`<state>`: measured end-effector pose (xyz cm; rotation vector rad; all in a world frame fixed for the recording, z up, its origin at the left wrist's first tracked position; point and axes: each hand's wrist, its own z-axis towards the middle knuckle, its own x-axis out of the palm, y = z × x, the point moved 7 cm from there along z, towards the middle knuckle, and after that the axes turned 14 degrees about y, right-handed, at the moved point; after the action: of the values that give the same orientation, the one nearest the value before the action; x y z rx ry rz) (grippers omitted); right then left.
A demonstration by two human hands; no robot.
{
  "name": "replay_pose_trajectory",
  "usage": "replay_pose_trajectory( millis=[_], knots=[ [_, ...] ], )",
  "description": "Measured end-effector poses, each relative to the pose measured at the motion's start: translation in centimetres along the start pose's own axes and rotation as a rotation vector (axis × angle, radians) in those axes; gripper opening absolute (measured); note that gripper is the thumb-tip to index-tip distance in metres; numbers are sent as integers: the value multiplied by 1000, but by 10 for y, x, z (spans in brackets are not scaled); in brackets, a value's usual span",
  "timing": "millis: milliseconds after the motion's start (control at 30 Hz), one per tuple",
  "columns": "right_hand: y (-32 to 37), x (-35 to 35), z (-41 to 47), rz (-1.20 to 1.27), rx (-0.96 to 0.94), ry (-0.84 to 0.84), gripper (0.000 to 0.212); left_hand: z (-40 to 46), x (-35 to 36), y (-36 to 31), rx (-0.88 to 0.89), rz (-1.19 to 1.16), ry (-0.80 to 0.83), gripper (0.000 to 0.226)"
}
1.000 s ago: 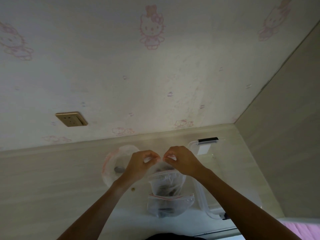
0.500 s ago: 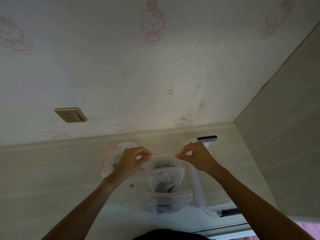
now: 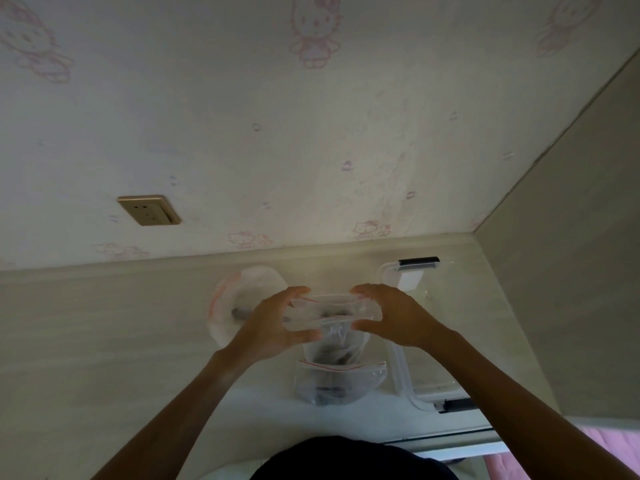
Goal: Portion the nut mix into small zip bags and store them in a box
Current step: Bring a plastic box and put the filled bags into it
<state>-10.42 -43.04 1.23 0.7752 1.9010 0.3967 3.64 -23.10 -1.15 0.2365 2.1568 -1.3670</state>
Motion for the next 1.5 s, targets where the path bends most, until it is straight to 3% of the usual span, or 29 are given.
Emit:
replay_pose_trajectory(
  millis=[67,133,200,267,400,500,600,667,733,800,900,1000,1200,1400,1500],
  knots=[
    [6,11,2,-116,-7,69,66,2,6,-6,1,165,43,85],
    [13,16,5,-209,-42,78,45,7,8,-13,24,288,49,63],
    [18,18,5,-205,-59,73,30,8,9,-17,56,281,47,33],
    [20,18,1,-122,-61,76,27,6,9,-16,67,210,58,18],
    [20,21,-13,-49,-128,67,15,0,13,-18,142,204,114,33],
    [18,30,-26,-42,-138,116,22,-8,20,-22,166,202,187,42],
    [20,38,-34,5,-137,160,24,-20,24,-26,115,105,236,29],
    [22,43,-39,80,-135,219,34,-27,28,-29,91,64,288,23],
    [19,49,-43,109,-86,277,55,-33,34,-28,87,168,313,44],
    [17,57,-45,35,-59,300,59,-36,40,-22,68,265,302,55],
    [18,64,-41,-11,-39,192,31,-36,46,-13,75,251,231,19],
    [16,63,-40,136,-14,51,16,-35,46,-10,108,169,166,3],
    [13,28,-50,508,-26,-272,4,-26,20,-38,153,-35,-4,17],
    [19,-40,-95,894,-169,-523,11,-28,-29,-143,388,-75,-153,16],
    [27,-80,-125,972,-310,-644,11,-28,-44,-195,480,-115,-179,11]
  ],
)
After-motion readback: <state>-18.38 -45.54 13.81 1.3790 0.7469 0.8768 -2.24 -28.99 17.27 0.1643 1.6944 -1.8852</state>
